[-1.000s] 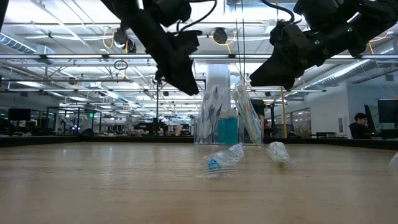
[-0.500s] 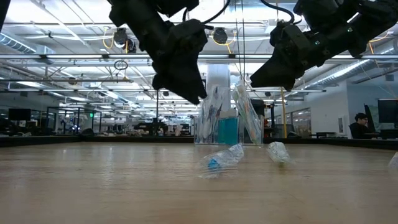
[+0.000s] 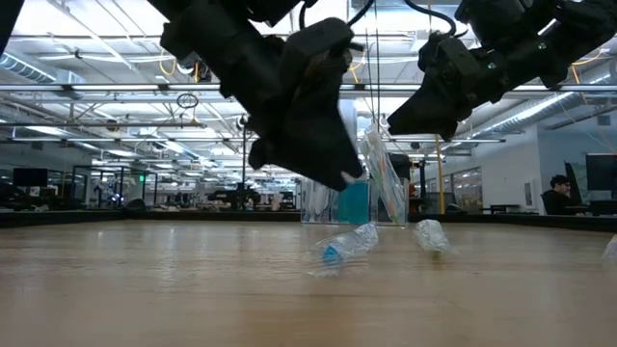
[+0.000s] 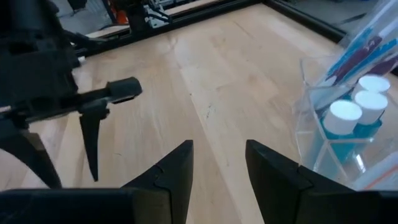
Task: Pick & Place toothbrushing station
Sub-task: Put the blue toothbrush into the transparent organizer
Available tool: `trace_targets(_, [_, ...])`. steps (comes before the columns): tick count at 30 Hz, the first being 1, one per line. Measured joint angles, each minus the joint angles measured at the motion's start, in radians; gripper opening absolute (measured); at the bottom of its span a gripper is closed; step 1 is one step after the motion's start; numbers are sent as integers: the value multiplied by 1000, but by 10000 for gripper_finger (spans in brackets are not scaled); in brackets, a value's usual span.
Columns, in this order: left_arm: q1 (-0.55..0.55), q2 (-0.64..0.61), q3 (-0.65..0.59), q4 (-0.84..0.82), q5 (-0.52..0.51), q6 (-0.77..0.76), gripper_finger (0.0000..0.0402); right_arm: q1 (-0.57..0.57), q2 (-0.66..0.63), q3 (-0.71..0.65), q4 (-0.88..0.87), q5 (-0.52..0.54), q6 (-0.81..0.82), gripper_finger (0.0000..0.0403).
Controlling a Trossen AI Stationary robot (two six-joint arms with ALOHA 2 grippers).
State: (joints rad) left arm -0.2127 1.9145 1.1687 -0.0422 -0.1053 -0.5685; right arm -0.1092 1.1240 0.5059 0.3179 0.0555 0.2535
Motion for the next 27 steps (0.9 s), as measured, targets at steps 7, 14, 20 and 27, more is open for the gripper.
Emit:
trace_targets(7, [-13,49,-1,45,-76,-102,159,49,14,-26,17,-2,52,141])
trace_targets(14, [-14,135,-1,100,-91,-198,159,98,14,-70,78,-1,89,141])
trace_targets(20, [-23,175,2,152,-112,-196,157,129,14,-94,127,-3,101,141])
trace_targets(27, [-53,179,1,130,-177,-167,85,161,14,-94,127,-3,101,141])
